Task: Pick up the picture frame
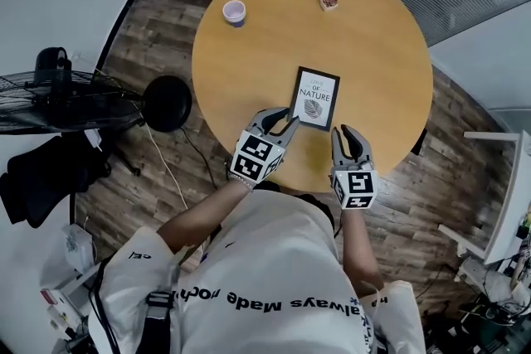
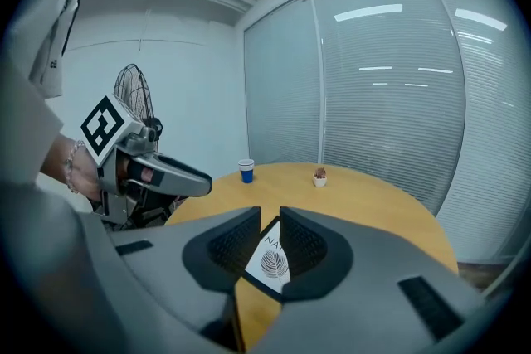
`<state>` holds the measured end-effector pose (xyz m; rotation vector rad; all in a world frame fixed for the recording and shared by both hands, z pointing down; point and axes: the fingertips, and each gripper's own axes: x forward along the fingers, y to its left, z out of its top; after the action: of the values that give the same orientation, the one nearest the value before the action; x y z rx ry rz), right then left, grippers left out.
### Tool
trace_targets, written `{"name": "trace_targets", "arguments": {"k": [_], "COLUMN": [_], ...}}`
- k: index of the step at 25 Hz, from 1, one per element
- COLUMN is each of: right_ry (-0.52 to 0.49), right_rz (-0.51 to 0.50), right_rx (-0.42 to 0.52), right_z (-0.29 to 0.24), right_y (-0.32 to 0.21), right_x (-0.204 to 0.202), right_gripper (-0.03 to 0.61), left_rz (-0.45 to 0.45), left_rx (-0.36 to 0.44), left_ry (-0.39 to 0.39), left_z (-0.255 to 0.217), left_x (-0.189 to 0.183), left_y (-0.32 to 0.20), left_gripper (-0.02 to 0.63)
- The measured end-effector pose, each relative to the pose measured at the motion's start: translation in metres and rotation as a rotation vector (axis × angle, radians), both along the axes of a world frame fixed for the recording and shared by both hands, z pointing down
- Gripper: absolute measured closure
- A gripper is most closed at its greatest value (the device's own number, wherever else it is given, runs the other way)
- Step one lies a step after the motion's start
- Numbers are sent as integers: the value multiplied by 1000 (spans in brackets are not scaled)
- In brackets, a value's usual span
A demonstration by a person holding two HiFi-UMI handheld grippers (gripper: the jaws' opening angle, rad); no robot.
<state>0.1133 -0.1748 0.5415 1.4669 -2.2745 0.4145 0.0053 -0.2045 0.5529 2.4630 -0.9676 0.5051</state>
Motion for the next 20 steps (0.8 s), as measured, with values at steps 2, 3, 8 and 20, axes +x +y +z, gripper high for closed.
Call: {"name": "trace_targets", "arguments": {"k": [2, 3, 8, 20], "right_ry": [10, 16, 52, 68], "right_rz": [-5, -6, -9, 6], "right_rx": [-24, -35, -85, -213], "right_z": [15, 23, 60, 126], "right_y": [-1, -1, -7, -31], "right_x": [2, 3, 9, 21], "right_gripper": [508, 505, 497, 477], "left_rz": [-2, -7, -19, 16], "left_rx": [-18, -27, -74, -184], "left_ry": [-19, -25, -50, -140], "left_z": [17, 25, 62, 134], "left_x": [2, 3, 6, 17], "left_y": [-1, -2, -8, -20], "left_gripper": [512, 512, 514, 512]}}
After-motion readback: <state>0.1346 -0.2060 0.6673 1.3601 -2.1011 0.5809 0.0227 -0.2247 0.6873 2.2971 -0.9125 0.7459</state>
